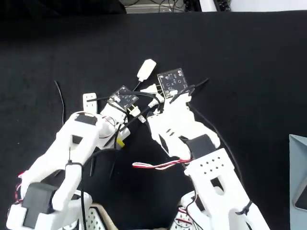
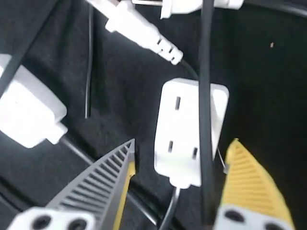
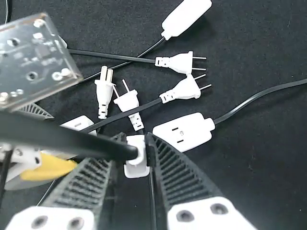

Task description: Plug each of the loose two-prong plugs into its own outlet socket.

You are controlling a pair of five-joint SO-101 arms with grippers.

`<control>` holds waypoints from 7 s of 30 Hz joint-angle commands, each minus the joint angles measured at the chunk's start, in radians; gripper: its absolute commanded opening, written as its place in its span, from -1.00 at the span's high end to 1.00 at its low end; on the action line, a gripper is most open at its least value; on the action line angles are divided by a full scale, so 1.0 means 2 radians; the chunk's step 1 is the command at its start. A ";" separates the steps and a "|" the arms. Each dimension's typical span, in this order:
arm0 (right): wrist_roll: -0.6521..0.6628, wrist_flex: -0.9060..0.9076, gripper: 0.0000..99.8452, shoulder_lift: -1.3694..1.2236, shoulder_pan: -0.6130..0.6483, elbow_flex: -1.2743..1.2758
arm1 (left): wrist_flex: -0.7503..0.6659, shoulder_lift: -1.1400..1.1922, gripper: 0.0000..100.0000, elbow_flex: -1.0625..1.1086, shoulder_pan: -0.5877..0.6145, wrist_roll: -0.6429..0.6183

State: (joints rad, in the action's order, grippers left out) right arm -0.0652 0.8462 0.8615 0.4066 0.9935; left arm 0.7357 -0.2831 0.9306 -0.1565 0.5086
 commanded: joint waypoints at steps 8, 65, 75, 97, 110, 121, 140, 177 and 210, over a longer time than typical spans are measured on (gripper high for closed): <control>-0.005 -0.012 0.98 0.005 -0.005 0.006 | -0.012 -0.002 0.85 -0.009 0.014 0.006; -0.005 -0.051 0.98 -0.002 0.118 0.043 | 0.255 -0.559 0.41 0.132 0.179 -0.110; -0.044 -0.142 0.98 -0.092 0.166 0.039 | 0.215 -0.692 0.41 0.255 0.297 -0.115; -0.052 -0.207 0.98 -0.188 0.206 0.052 | 0.213 -0.713 0.41 0.285 0.298 -0.130; -0.050 -0.206 0.98 -0.197 0.204 0.059 | 0.213 -0.711 0.41 0.286 0.298 -0.130; -0.004 -0.203 0.98 -0.197 0.200 0.065 | 0.213 -0.710 0.41 0.287 0.298 -0.130; 0.028 -0.204 0.98 -0.234 0.213 0.056 | 0.213 -0.713 0.41 0.293 0.298 -0.129; -0.001 -0.243 0.98 -0.250 -0.047 -0.227 | 0.212 -0.713 0.41 0.302 0.298 -0.127; -0.068 -0.033 0.72 -0.550 -0.198 -0.570 | 0.213 -0.713 0.40 0.303 0.298 -0.127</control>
State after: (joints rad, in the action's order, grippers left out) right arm -0.1956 0.6529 -0.2708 -0.0199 -0.0422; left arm 1.1776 -1.7039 1.5397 0.4327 0.2555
